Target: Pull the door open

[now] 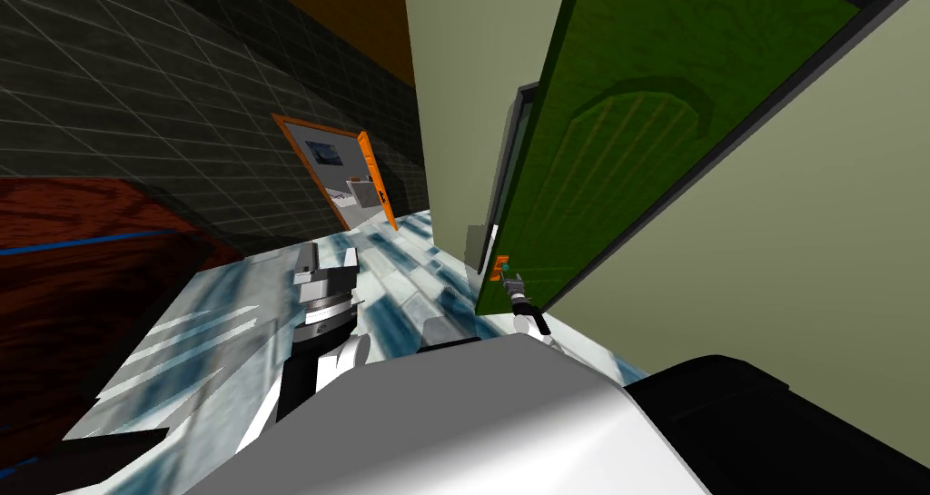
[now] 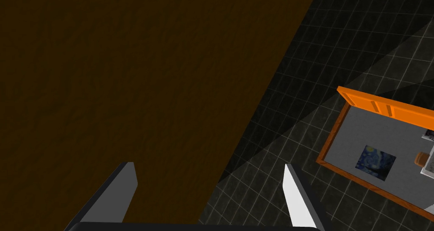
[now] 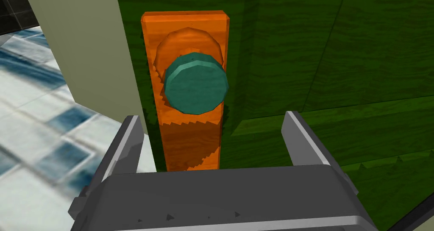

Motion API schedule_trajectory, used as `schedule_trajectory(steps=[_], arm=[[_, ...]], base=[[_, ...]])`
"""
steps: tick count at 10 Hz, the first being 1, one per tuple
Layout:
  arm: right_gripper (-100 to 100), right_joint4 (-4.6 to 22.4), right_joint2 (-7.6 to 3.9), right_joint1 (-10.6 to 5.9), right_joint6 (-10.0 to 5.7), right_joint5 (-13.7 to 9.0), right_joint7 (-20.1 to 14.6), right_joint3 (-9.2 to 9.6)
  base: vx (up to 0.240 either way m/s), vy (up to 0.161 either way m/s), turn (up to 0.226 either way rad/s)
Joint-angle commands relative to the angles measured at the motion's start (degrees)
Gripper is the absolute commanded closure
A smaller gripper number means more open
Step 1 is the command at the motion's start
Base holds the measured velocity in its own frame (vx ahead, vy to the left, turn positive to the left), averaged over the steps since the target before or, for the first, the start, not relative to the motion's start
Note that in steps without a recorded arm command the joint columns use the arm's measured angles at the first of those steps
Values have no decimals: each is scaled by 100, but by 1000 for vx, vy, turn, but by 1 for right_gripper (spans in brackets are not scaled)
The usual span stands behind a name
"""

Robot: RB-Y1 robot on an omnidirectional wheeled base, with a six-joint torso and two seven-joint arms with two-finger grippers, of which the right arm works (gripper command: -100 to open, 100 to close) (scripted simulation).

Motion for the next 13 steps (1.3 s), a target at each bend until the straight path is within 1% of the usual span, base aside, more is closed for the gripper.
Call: schedule_trajectory(steps=[1, 5, 6, 7, 9, 11, 12, 13], arm=[[-100, -85, -37, 7, -2, 38, -36, 111], [-100, -200, -138, -20, -41, 155, -158, 401], [-100, -173, -120, -25, -33, 137, -132, 357], [-100, 28, -199, -98, -76, 96, -289, 217], [-100, 258, -283, -180, -120, 45, -455, 48], [-100, 411, -340, -236, -150, 12, -565, -65], [-100, 375, -337, -208, -167, 45, -548, 1], [100, 375, -337, -208, -167, 45, -548, 1]], base=[[-209, -72, 111], [-201, -99, 120], [-98, -35, 23], [123, 17, 263], [221, -13, 246], [172, 4, 132], [75, -2, 34], [-2, -1, -33]])
